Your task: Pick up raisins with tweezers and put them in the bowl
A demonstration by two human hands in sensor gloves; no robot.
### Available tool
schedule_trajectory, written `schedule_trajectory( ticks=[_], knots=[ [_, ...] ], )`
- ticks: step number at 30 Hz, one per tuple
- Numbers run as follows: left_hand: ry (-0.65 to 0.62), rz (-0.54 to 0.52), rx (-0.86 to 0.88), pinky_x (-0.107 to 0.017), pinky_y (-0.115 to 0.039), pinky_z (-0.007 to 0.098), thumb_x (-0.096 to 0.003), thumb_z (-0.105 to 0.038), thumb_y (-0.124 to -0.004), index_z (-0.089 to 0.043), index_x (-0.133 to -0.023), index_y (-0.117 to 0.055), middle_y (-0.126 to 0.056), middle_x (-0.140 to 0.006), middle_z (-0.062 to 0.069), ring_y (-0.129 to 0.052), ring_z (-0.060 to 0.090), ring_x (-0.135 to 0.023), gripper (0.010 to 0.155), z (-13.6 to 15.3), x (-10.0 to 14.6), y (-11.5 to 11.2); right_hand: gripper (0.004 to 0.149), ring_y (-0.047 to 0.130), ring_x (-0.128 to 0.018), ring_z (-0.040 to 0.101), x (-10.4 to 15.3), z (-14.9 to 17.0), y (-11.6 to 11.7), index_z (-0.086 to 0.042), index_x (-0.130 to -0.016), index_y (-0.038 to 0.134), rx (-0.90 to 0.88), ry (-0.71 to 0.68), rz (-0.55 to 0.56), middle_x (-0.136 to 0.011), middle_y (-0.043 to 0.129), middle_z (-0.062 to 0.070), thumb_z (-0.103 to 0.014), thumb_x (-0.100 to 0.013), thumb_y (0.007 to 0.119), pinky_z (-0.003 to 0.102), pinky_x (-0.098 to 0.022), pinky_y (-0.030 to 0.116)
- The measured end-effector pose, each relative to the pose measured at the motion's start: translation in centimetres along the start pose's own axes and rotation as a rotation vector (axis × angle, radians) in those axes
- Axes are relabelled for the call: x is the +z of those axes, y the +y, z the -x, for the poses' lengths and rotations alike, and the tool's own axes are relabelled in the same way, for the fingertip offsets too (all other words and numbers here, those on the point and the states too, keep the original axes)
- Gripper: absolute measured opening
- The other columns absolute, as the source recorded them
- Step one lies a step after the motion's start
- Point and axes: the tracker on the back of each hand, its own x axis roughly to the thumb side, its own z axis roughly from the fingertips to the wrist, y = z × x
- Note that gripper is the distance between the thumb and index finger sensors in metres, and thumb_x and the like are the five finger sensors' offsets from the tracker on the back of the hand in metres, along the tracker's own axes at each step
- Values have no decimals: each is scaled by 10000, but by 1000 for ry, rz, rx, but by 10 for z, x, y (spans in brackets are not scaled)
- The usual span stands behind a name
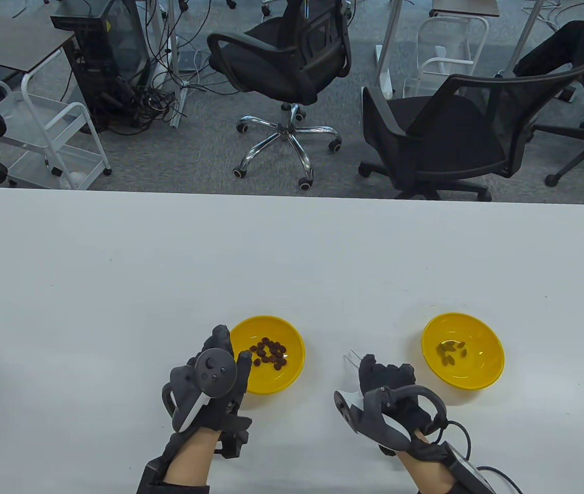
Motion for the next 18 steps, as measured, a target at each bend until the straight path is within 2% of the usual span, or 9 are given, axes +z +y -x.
schedule_trajectory(
  ticks=[8, 18],
  knots=[
    [6, 3, 1, -664, -562, 691, -580, -431, -545, -16, -1099, -379, -621, -1057, 345, -801, 480, -905, 685, 1, -1, 0, 556, 1042, -433, 200, -5, -7, 18, -114, -960, 740, 12, -35, -153, -612, 978, 45, -339, -452, 766, 501, -529, 763],
    [6, 12, 2, -664, -564, 691, -580, -439, -545, -17, -1099, -381, -625, -1055, 343, -806, 477, -903, 688, 2, -2, 0, 571, 1033, -453, 202, -7, -5, 20, -118, -971, 725, -5, -24, -151, -629, 964, 47, -348, -450, 763, 509, -540, 751]
  ],
)
